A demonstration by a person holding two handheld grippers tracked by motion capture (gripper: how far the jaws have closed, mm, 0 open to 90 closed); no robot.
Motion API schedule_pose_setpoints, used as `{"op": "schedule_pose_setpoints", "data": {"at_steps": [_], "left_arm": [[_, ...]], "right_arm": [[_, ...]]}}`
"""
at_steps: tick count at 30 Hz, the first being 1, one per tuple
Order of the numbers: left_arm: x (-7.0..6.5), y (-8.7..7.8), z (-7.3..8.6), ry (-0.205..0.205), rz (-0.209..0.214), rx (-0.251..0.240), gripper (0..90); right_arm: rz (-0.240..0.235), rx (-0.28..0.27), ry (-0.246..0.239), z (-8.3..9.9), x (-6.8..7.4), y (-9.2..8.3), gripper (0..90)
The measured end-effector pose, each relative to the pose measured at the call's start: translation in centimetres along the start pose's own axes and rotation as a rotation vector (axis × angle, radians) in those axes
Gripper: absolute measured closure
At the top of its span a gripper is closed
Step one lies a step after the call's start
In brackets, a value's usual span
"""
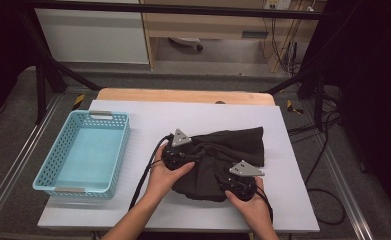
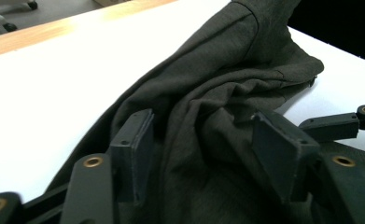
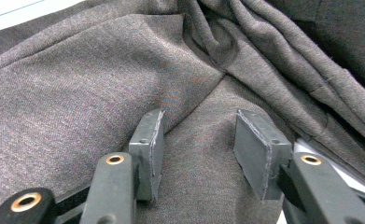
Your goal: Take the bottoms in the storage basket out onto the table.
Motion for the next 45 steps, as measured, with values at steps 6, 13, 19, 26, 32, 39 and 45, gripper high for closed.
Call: {"op": "schedule_pose_setpoints", "data": {"at_steps": [6, 13, 19, 26, 32, 39, 45], "left_arm": [[0.0, 1.7, -0.7, 0.006, 0.003, 0.031, 44.5], [0.3, 2.9, -1.1, 0.027, -0.009, 0.060, 57.7], [0.8, 3.4, -0.7, 0.007, 0.016, 0.087, 67.5], [1.2, 3.0, -0.7, 0.007, 0.030, 0.078, 78.5], [1.5, 2.7, -0.9, -0.037, 0.061, 0.055, 80.4], [1.8, 2.0, -0.9, -0.049, 0.057, 0.037, 81.2], [3.0, 1.3, -0.3, -0.103, 0.068, 0.023, 81.5]], "right_arm": [[-0.004, 0.000, 0.002, 0.1, 0.0, 0.1, 53.0], [-0.005, -0.002, 0.002, 0.1, 0.0, 0.1, 52.9], [-0.007, 0.002, 0.004, 0.1, -0.1, 0.2, 52.6], [-0.004, -0.006, 0.008, 0.0, -0.3, 0.0, 51.8], [0.005, -0.022, 0.014, -0.2, -0.6, -0.5, 51.5], [0.015, -0.024, 0.023, -0.1, -1.2, -0.7, 51.2], [0.016, -0.031, 0.023, -0.1, -1.2, -0.8, 51.3]]}}
Point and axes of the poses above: each handheld gripper's, and its own axes: y roughly forward along the jaws, z roughly out of its underside, x roughly to its left, the point moved 5 cm from there along y, roughly forward along the jaws, and after that the axes turned 12 degrees about x, right-handed, at the moved point
